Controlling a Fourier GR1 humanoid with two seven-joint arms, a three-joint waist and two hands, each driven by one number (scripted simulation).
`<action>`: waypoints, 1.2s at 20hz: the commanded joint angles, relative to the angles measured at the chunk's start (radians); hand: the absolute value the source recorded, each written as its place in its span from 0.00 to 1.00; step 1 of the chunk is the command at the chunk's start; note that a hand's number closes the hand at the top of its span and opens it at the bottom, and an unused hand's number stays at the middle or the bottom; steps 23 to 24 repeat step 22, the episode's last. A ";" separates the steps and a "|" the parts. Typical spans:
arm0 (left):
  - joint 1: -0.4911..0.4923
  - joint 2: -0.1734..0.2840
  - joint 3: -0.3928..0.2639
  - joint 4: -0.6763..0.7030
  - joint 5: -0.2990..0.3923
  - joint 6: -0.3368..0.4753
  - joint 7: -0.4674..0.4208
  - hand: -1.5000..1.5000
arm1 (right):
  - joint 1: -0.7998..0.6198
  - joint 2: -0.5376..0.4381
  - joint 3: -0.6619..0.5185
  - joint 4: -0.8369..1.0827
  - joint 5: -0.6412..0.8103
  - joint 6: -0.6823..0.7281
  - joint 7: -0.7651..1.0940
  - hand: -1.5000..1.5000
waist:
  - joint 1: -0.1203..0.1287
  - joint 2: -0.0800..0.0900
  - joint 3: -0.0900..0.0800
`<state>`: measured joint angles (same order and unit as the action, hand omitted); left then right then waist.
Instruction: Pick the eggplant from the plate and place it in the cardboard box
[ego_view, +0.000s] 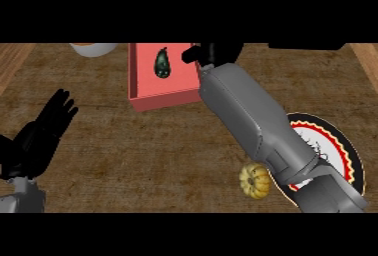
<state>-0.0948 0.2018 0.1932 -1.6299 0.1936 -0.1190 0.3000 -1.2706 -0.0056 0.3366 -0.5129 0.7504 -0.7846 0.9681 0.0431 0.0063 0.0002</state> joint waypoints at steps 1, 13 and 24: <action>-0.010 -0.007 0.000 -0.002 -0.020 0.031 0.012 0.50 | -0.001 0.005 -0.046 -0.050 0.018 -0.216 0.058 0.00 | -0.030 -0.006 0.000; 0.090 0.004 0.045 -0.015 0.014 -0.011 -0.033 0.50 | 0.388 -0.069 -0.021 -0.590 0.085 -0.135 0.080 0.00 | -0.071 -0.019 0.000; 0.061 -0.022 0.015 -0.054 0.000 0.022 0.022 0.50 | 0.657 -0.156 -0.007 -1.035 0.212 0.073 0.158 0.00 | -0.051 -0.011 0.000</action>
